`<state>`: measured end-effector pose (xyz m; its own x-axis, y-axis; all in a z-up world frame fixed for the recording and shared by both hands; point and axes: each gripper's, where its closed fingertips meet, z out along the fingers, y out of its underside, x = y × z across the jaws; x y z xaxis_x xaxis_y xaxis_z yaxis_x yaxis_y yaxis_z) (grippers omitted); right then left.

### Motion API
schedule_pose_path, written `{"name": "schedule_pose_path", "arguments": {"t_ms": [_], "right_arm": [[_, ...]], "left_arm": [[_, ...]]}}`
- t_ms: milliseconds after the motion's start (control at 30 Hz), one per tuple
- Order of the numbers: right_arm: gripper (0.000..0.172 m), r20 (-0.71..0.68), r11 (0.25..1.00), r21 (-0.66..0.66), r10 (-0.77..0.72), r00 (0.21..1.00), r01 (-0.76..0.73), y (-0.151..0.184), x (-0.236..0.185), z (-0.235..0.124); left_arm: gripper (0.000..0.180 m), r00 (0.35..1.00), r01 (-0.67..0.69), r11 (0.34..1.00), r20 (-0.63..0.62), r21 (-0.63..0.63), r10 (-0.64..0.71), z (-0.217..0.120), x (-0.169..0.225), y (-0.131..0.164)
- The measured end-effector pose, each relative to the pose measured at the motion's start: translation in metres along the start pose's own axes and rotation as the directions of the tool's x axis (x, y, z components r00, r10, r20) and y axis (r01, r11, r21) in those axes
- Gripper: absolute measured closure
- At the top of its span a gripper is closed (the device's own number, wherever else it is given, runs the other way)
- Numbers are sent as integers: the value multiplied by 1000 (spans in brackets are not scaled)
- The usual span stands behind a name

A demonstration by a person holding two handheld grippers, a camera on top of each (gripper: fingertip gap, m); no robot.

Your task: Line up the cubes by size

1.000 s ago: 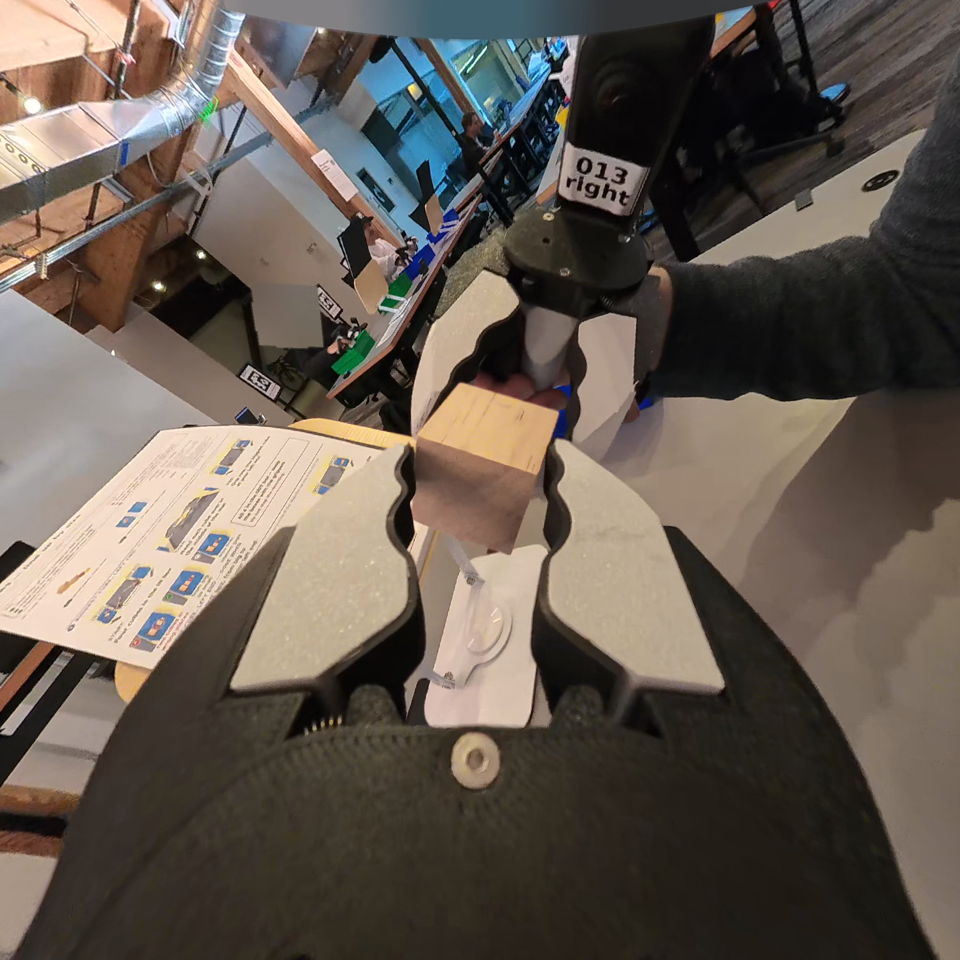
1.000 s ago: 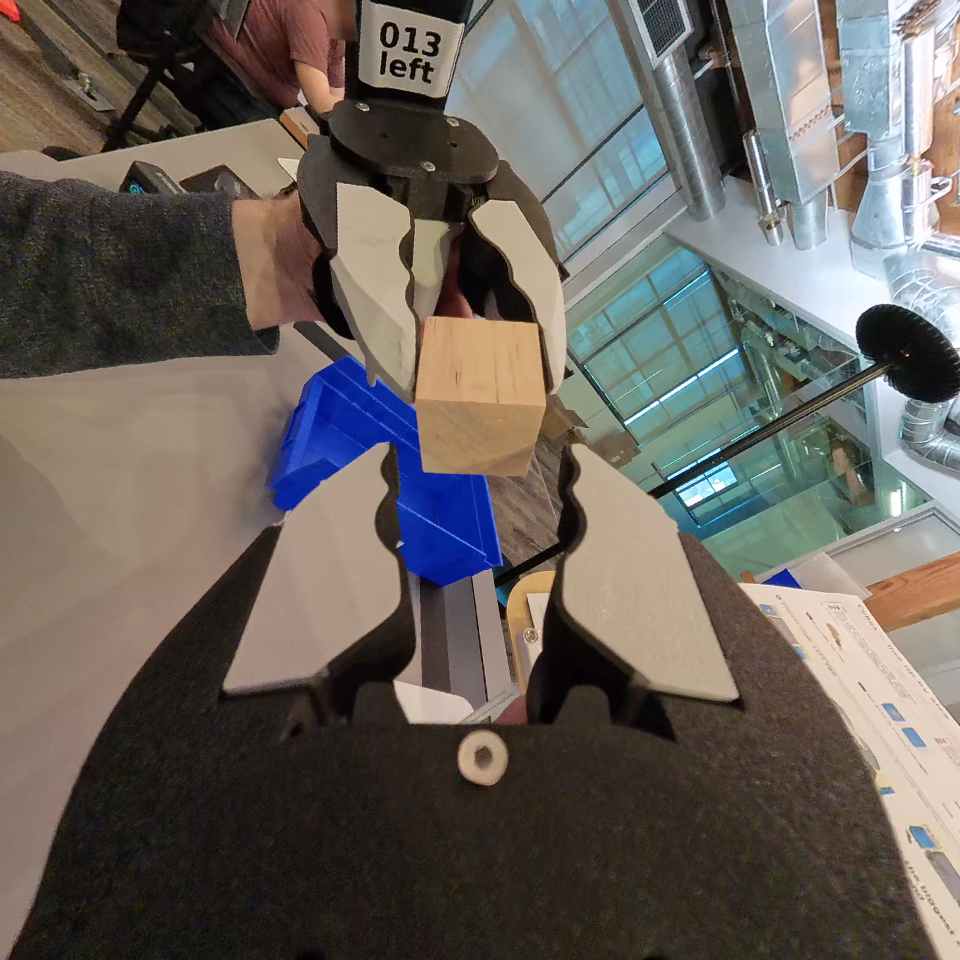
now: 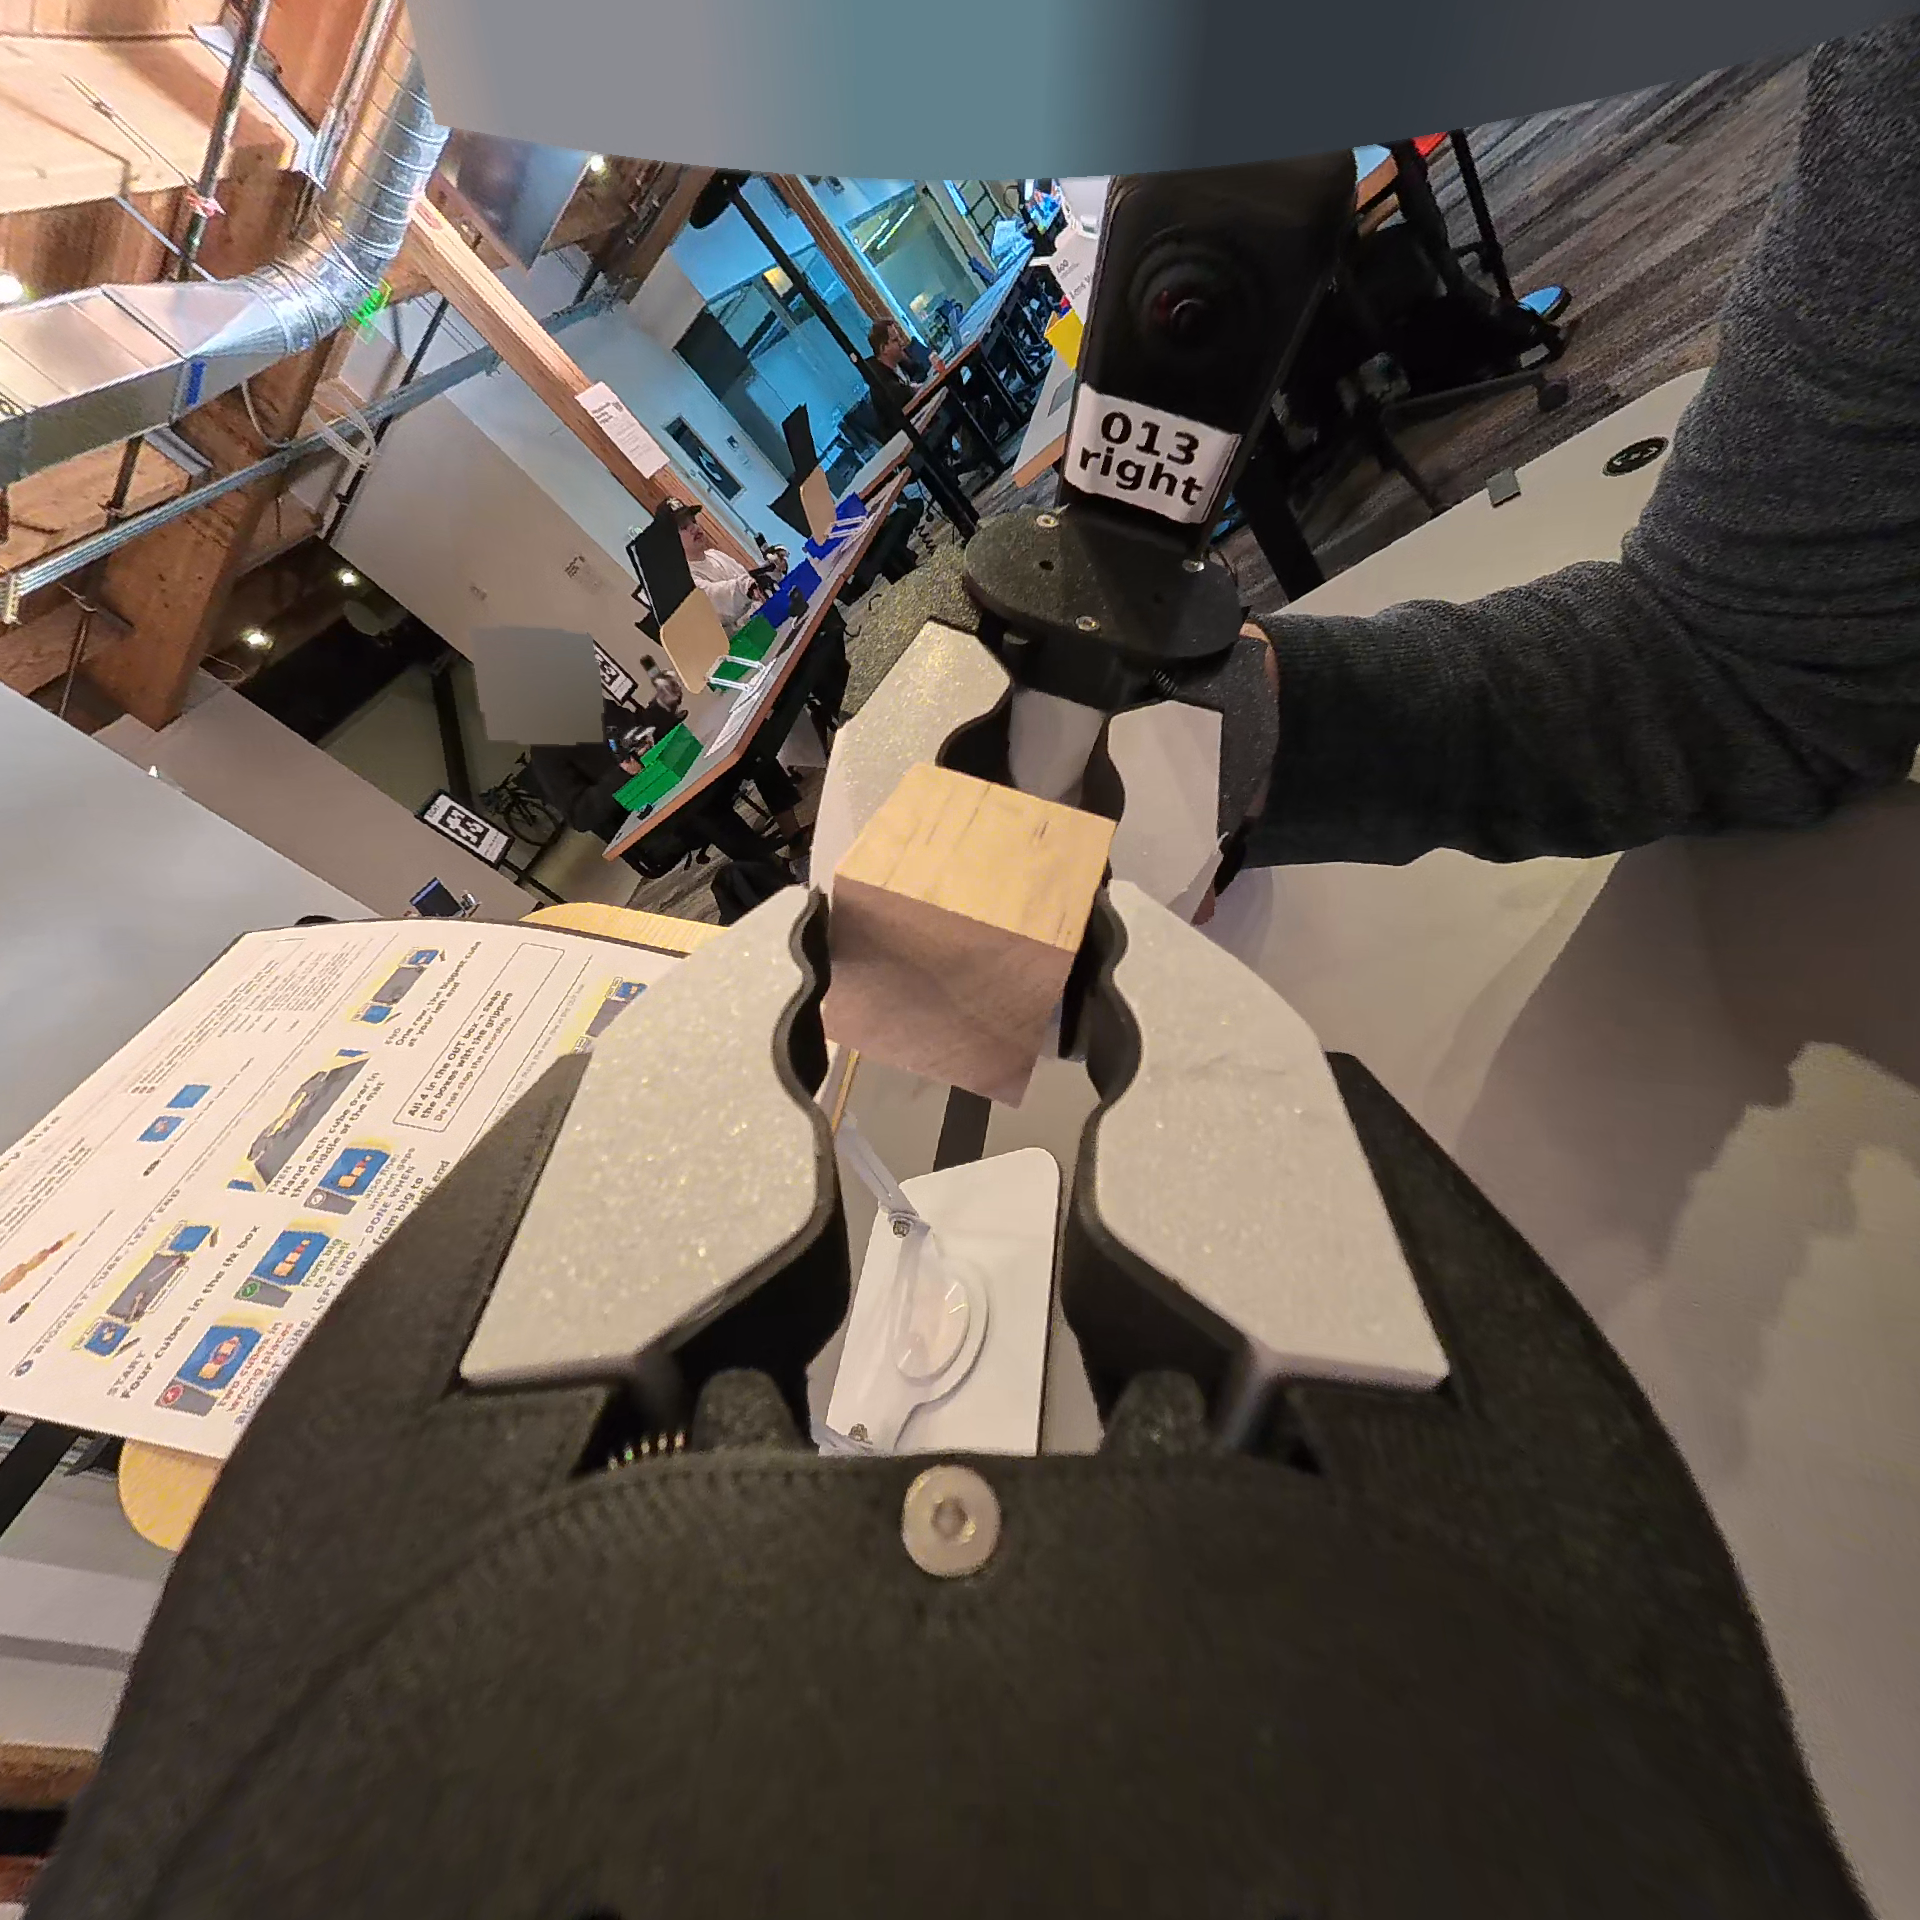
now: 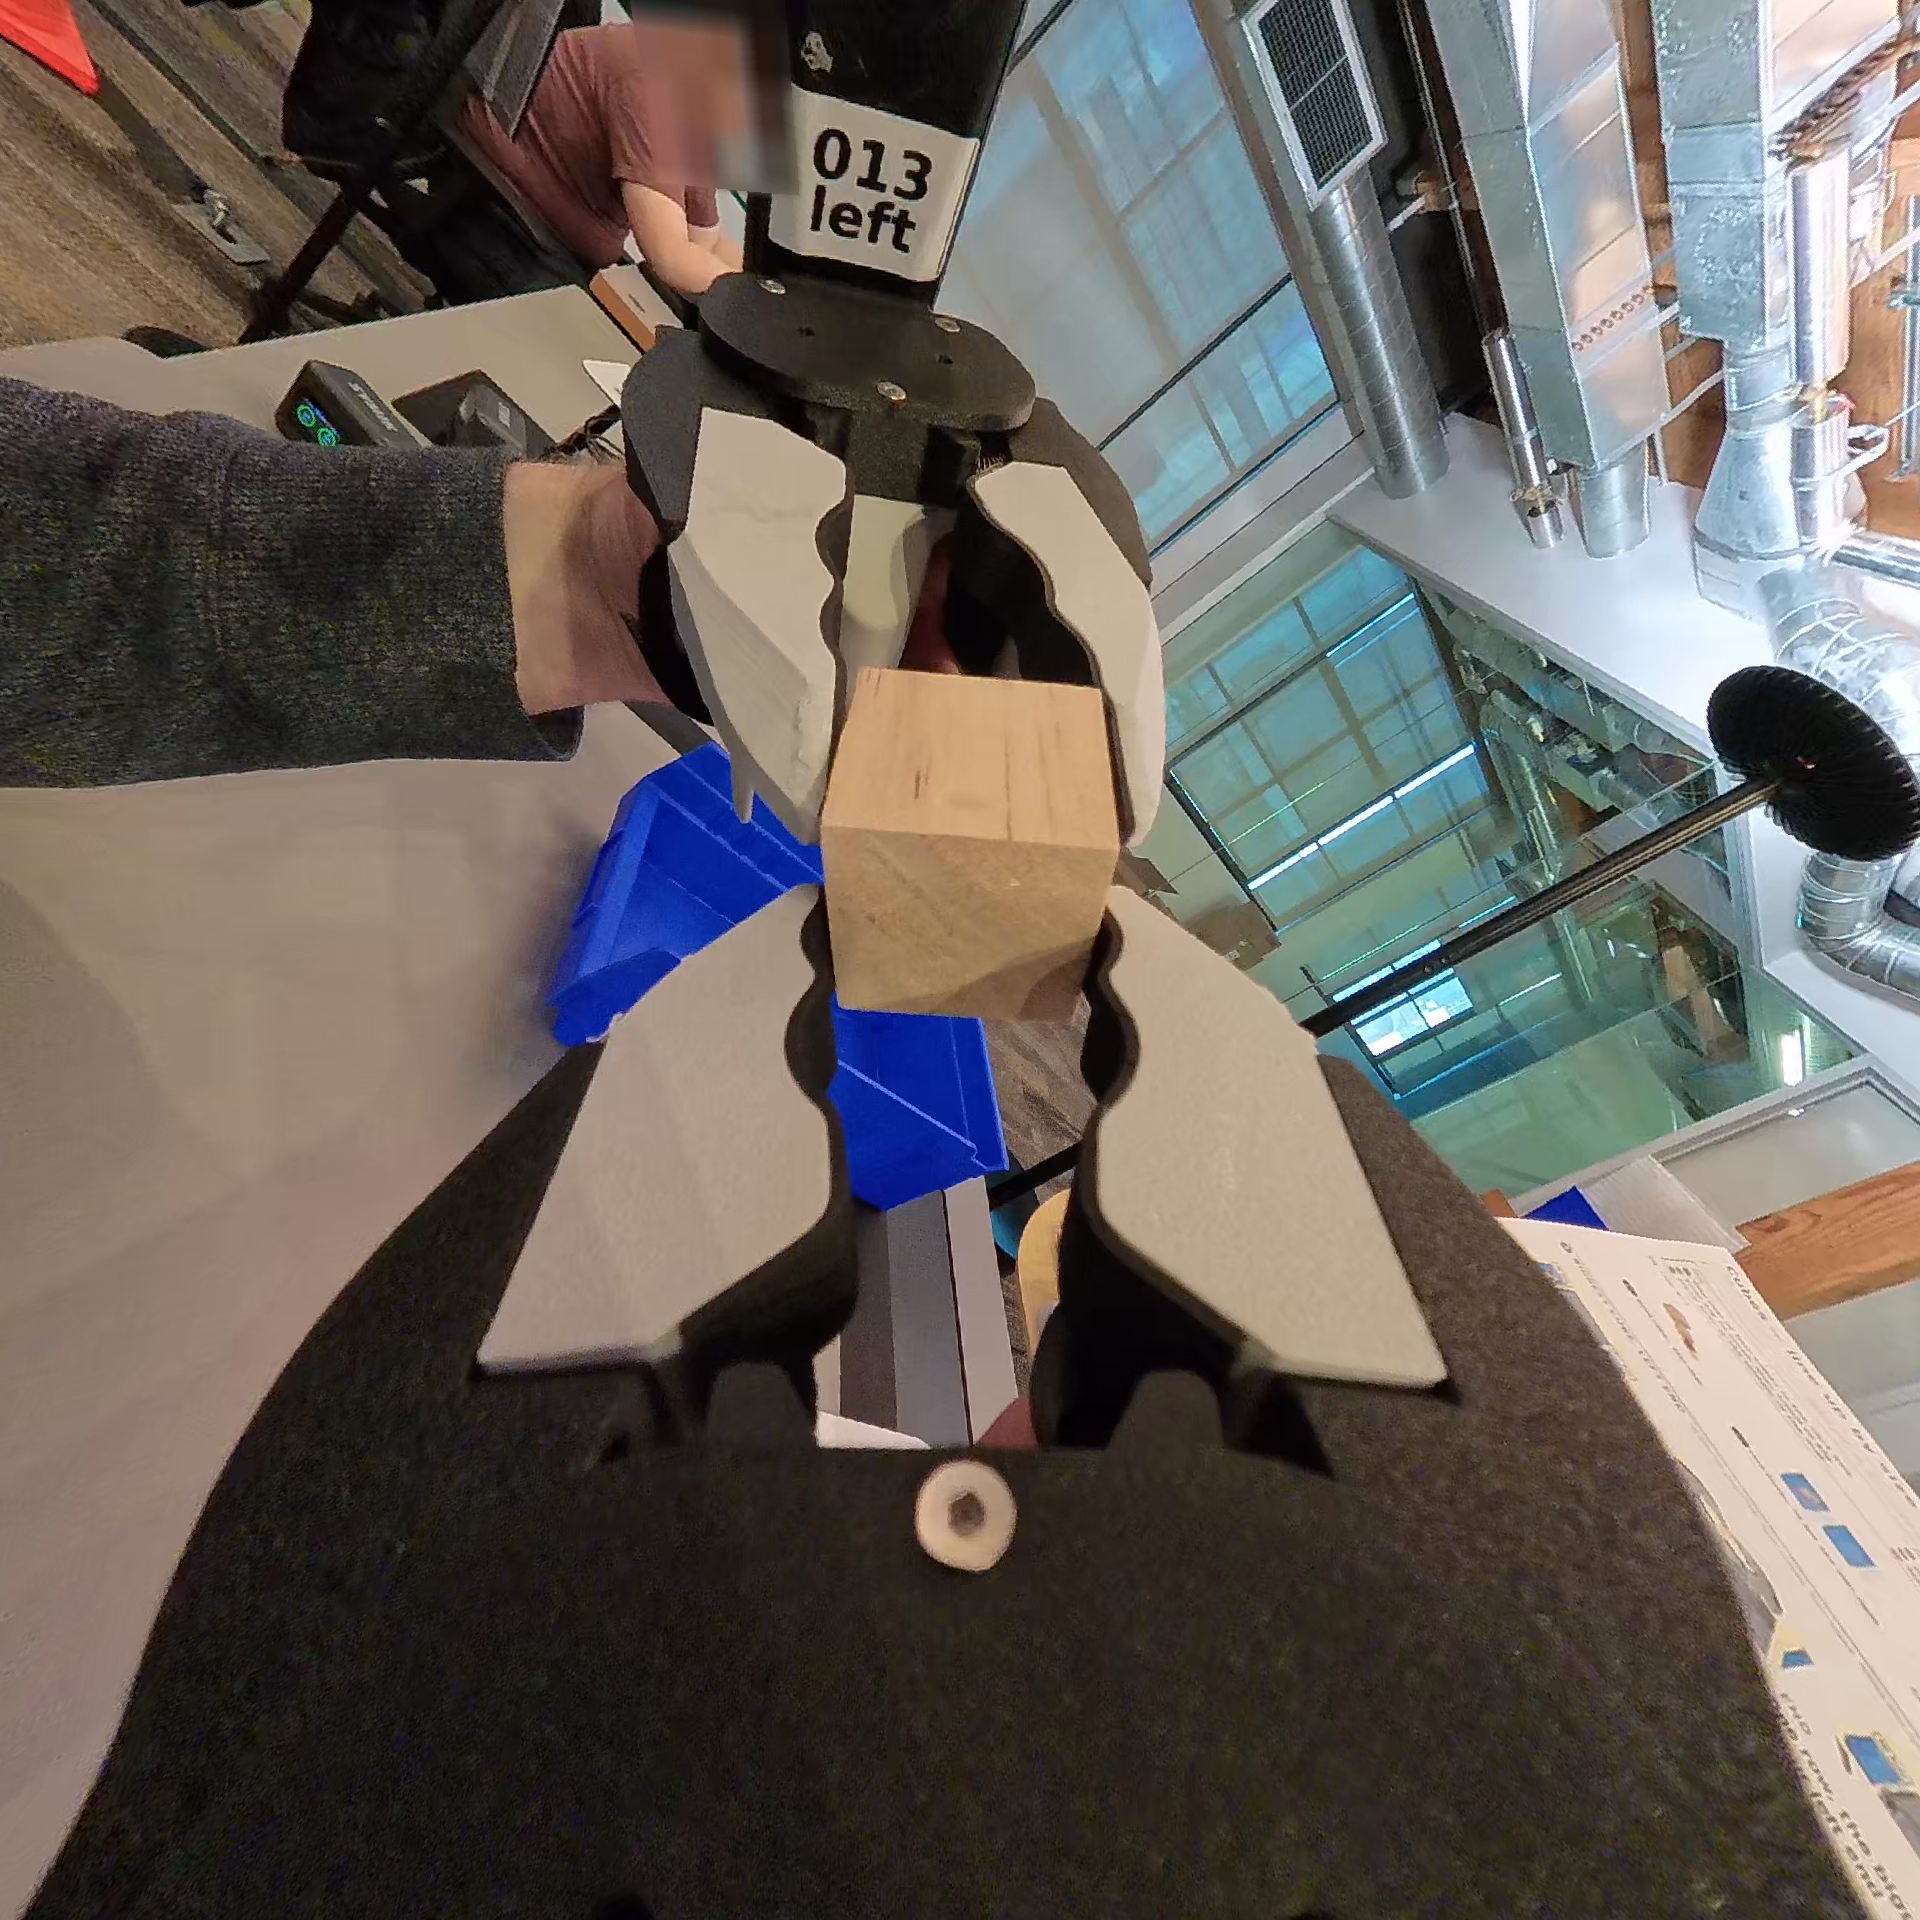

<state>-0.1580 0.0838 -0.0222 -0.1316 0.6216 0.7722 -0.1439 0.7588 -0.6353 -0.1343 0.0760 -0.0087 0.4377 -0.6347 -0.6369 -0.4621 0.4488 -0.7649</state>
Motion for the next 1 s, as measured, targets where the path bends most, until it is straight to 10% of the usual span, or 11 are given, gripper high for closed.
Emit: {"name": "schedule_pose_path", "arguments": {"t_ms": [700,1000], "right_arm": [[127,-32,1000,-31,-2,999,1,4,11,-10],[127,-192,972,-235,-54,980,8,33,50,-100]], "left_arm": [[138,997,-50,999,56,-4,50,-14,-6,-8],[145,988,-85,996,130,-32,88,-39,-16,-13]]}}
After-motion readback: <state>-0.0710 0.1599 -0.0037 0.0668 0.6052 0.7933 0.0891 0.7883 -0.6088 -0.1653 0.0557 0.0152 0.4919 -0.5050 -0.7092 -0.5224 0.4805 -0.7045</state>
